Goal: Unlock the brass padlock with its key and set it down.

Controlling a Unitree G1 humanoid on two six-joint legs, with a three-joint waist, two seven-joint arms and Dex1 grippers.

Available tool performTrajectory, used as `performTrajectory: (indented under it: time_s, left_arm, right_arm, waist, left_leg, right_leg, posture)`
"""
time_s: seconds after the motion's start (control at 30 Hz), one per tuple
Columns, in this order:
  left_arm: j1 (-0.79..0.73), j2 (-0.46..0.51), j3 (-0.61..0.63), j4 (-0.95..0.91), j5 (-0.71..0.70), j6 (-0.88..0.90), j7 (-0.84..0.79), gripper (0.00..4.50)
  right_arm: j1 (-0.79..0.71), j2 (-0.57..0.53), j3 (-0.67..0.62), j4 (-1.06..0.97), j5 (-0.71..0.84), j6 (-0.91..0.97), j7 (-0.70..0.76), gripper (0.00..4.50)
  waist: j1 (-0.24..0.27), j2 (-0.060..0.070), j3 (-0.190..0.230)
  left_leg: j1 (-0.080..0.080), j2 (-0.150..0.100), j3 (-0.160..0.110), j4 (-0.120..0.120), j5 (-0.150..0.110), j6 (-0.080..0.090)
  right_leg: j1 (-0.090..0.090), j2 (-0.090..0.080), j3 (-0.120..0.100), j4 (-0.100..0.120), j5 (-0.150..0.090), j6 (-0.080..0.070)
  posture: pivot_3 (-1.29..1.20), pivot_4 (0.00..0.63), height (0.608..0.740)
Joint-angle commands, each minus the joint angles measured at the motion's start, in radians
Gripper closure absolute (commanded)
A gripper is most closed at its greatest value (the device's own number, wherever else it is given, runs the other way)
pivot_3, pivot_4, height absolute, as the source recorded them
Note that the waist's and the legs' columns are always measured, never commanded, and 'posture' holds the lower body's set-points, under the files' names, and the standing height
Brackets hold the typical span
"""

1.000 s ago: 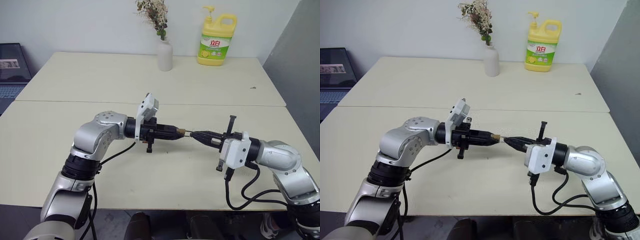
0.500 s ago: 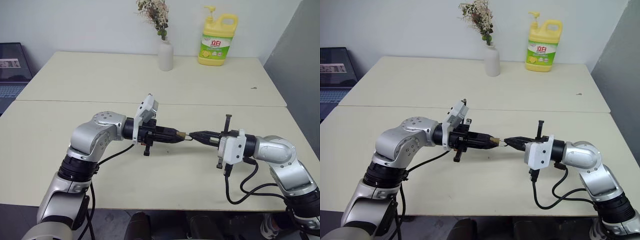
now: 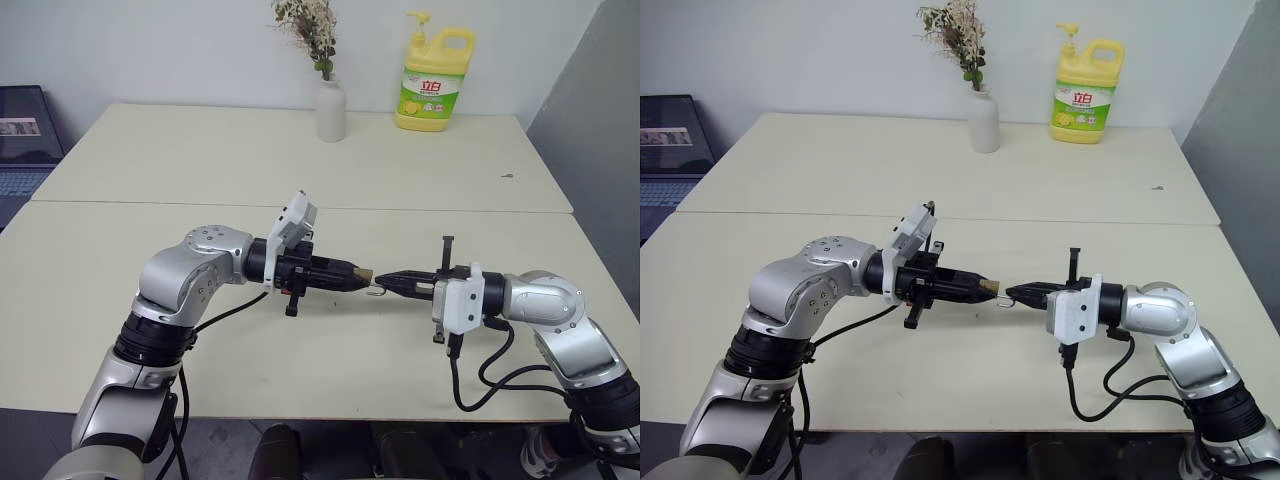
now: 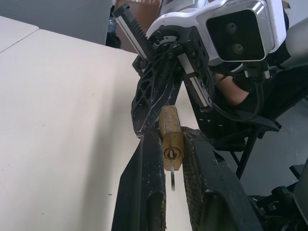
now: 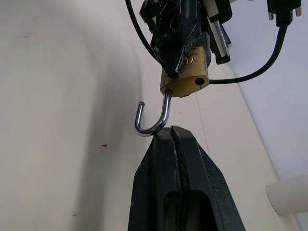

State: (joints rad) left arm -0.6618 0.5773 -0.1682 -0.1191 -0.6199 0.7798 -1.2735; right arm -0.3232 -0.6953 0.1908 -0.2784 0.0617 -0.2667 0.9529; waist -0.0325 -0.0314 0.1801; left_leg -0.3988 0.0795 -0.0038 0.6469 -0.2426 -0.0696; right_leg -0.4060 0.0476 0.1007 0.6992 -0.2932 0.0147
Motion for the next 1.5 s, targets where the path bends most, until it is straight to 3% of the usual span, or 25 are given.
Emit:
performTrajectory:
  time_s: [0.03,0.27,0.37,0.5,0.73,1.3,1.5]
  left_arm:
    - [-0.006,0.006,0.020,-0.034,-0.019,0.001,0.008,4.33]
    - [0.015,-0.002,0.041,-0.020,-0.019,0.015,0.071,4.33]
    - [0.037,-0.011,0.042,-0.015,-0.007,0.023,0.114,4.33]
    - [0.093,-0.032,0.015,0.013,0.012,0.045,0.173,4.33]
    - [0.127,-0.087,-0.006,0.113,0.063,0.023,0.230,4.33]
    - [0.121,-0.128,-0.081,0.266,0.204,-0.090,0.211,4.33]
    - [0.106,-0.129,-0.075,0.320,0.243,-0.142,0.205,2.47]
  right_arm:
    - [0.009,-0.005,-0.009,-0.035,0.013,0.014,0.001,4.50]
    - [0.142,-0.100,-0.092,-0.161,0.123,0.262,0.022,4.50]
    - [0.188,-0.129,-0.156,-0.252,0.217,0.406,0.009,3.92]
    - [0.180,-0.141,-0.205,-0.369,0.353,0.608,-0.027,2.48]
    - [0.123,-0.152,-0.130,-0.398,0.314,0.723,-0.052,0.01]
    - [0.111,-0.173,-0.057,-0.403,0.264,0.807,-0.047,0.00]
    - [0.146,-0.180,-0.071,-0.399,0.258,0.793,-0.041,0.00]
  waist:
    - [0.000,0.000,0.000]
    - [0.002,0.000,0.000]
    - [0.001,0.000,0.000]
    - [-0.003,0.000,0.000]
    - [0.001,0.000,0.000]
    - [0.001,0.000,0.000]
    - [0.001,0.000,0.000]
  left_leg:
    - [0.000,0.000,0.000,0.000,0.000,0.000]
    - [-0.001,0.000,0.000,0.000,0.000,0.000]
    - [0.000,0.000,-0.001,0.000,0.000,0.000]
    - [0.000,0.000,-0.001,0.000,0.000,0.000]
    - [0.000,0.000,-0.002,0.000,0.000,0.000]
    - [-0.001,0.000,-0.003,0.000,0.000,0.000]
    - [-0.001,-0.001,-0.003,0.000,0.000,0.000]
  right_leg:
    - [0.000,0.000,0.000,0.000,0.000,0.000]
    - [0.000,0.000,0.000,0.000,0.000,0.000]
    - [0.000,0.000,0.000,0.000,0.000,0.000]
    - [0.000,0.000,0.000,0.000,-0.001,0.001]
    - [0.000,0.000,-0.001,0.000,-0.002,0.004]
    - [0.000,0.000,-0.001,-0.001,-0.003,0.005]
    - [0.000,0.000,-0.001,-0.001,-0.003,0.005]
  posture:
    - [0.00,0.150,0.740]
    - [0.00,0.150,0.740]
    - [0.00,0.150,0.740]
    - [0.00,0.150,0.740]
    - [0.00,0.150,0.740]
    - [0.00,0.150,0.740]
    - [0.00,0.150,0.740]
